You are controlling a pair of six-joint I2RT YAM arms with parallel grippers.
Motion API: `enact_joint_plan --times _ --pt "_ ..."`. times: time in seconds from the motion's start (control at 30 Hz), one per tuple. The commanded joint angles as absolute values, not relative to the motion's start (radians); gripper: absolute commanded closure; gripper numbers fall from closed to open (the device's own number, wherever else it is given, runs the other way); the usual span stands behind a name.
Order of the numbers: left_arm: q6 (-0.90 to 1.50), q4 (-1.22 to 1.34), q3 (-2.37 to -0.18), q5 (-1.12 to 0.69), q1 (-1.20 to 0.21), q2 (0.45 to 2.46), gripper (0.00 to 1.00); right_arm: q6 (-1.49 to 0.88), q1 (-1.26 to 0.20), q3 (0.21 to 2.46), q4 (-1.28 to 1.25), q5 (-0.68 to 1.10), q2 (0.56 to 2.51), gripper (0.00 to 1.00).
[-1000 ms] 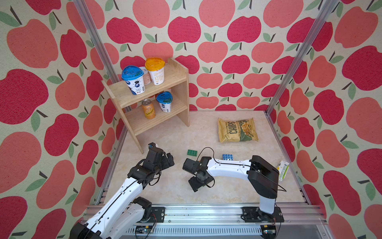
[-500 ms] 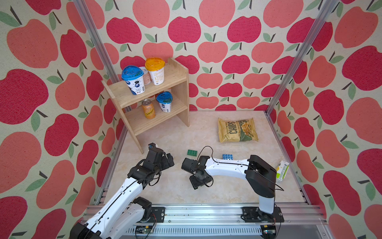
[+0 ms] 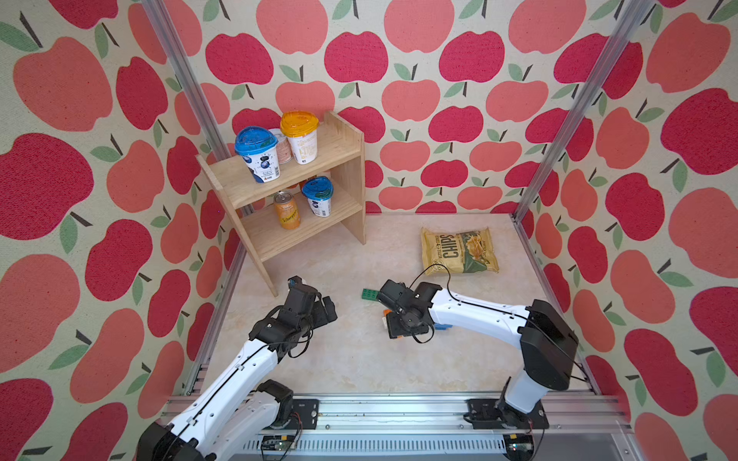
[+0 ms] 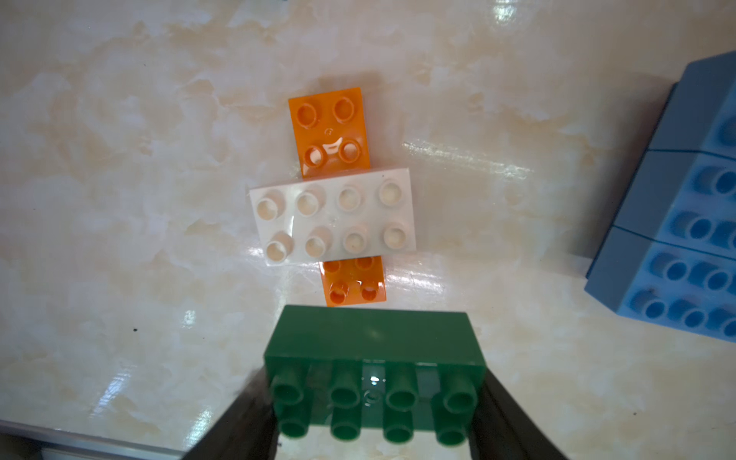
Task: Assemble a rectangle with lego
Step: Assemble the lego brick with the lego brick.
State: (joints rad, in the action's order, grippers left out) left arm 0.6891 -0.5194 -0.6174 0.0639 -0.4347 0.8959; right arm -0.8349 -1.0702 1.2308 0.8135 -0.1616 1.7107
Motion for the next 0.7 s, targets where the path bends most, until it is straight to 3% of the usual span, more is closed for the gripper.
enact_joint_plan --times 0.0,0.67 --pt "0.684 -0.502 -0.643 0.072 -0.430 0.906 0.03 -0.801 -1.066 1.241 0.783 -0.171 1.753 0.71" --pt "0.690 -0.504 -0.640 0.077 -0.430 0.904 0.03 -0.791 -1.059 1.267 0.781 -0.146 1.839 0.73"
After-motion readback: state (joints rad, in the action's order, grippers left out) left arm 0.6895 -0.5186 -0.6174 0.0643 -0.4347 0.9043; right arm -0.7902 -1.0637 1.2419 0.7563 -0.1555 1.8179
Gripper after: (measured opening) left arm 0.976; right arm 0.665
